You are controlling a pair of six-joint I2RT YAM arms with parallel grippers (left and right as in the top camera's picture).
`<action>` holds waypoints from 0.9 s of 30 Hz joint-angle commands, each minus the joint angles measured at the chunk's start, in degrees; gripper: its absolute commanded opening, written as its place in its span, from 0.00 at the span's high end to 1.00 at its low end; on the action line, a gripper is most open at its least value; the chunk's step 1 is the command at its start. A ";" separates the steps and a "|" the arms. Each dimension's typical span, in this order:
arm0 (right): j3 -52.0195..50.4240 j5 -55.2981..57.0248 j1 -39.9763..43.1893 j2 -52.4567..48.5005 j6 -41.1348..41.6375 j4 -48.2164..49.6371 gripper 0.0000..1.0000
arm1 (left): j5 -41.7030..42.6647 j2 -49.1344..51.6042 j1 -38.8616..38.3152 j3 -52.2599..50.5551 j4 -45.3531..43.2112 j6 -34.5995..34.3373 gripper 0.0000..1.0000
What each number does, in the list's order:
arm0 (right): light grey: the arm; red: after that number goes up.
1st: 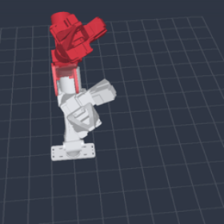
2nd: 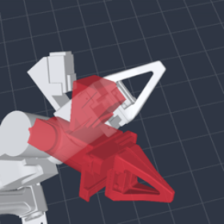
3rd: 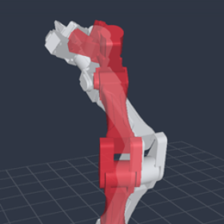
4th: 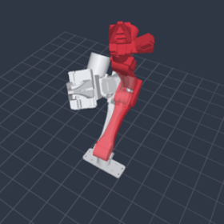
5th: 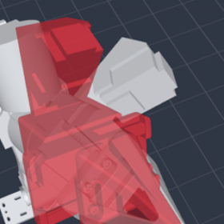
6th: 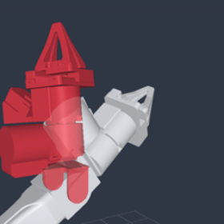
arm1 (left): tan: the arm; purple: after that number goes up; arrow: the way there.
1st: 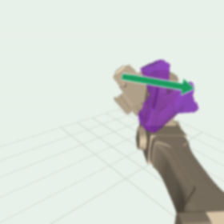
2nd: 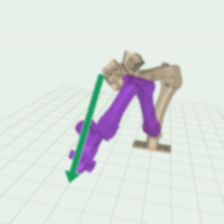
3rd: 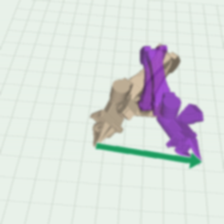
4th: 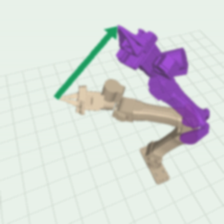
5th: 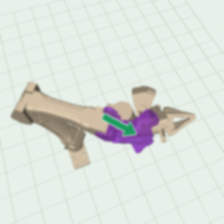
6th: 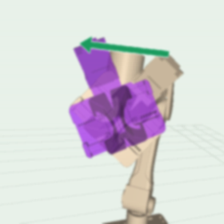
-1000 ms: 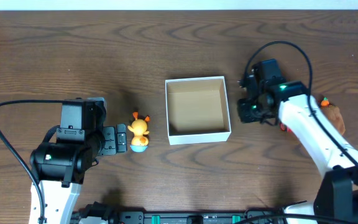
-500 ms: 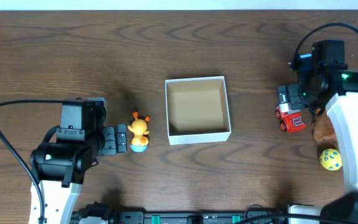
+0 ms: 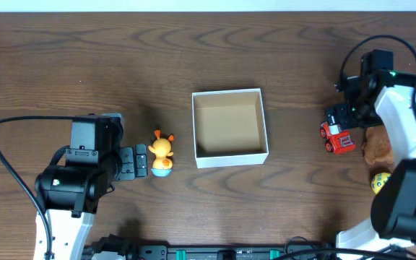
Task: Pack container
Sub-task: 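Lower right gripper over the red fire truck and grasp it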
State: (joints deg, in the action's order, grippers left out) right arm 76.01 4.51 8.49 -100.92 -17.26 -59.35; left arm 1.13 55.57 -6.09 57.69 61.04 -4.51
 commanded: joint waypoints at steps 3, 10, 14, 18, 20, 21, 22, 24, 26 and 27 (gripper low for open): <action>-0.07 -0.46 0.02 -4.39 -0.52 0.22 0.10 | -0.07 0.15 0.28 0.94 -0.02 -0.55 0.02; -0.07 -0.46 0.02 -5.60 -0.33 2.19 0.24 | -0.07 0.15 0.28 0.94 -0.02 -0.52 0.02; -0.07 -0.46 0.02 -5.60 -0.33 2.38 0.32 | -0.07 0.15 0.28 0.94 0.00 -0.52 0.02; -0.07 -0.48 0.02 -5.60 -0.31 2.34 0.41 | -0.07 0.15 0.28 0.94 0.00 -0.52 0.02; -0.07 -0.48 0.02 -5.60 -0.31 2.34 0.41 | -0.07 0.15 0.28 0.94 0.00 -0.52 0.02; -0.07 -0.48 0.02 -5.60 -0.33 2.34 0.41 | -0.07 0.15 0.28 0.94 0.00 -0.55 0.02; -0.07 -0.52 0.02 -5.60 -0.31 2.36 0.41 | -0.07 0.15 0.28 0.94 0.00 -0.52 0.02; -0.07 -1.46 0.02 -5.60 -0.37 2.40 0.41 | -0.07 0.15 0.28 0.94 0.00 -0.55 0.02; -0.07 -2.97 0.02 -5.60 -0.37 2.60 0.42 | -0.07 0.15 0.28 0.94 0.00 -0.55 0.02; -0.11 -3.52 0.02 -5.60 -0.37 2.73 0.43 | -0.07 0.15 0.28 0.94 0.00 -0.55 0.02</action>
State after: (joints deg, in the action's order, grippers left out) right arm 76.01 3.38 8.49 -106.41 -17.39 -56.99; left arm 1.13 55.57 -6.09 57.69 61.06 -4.51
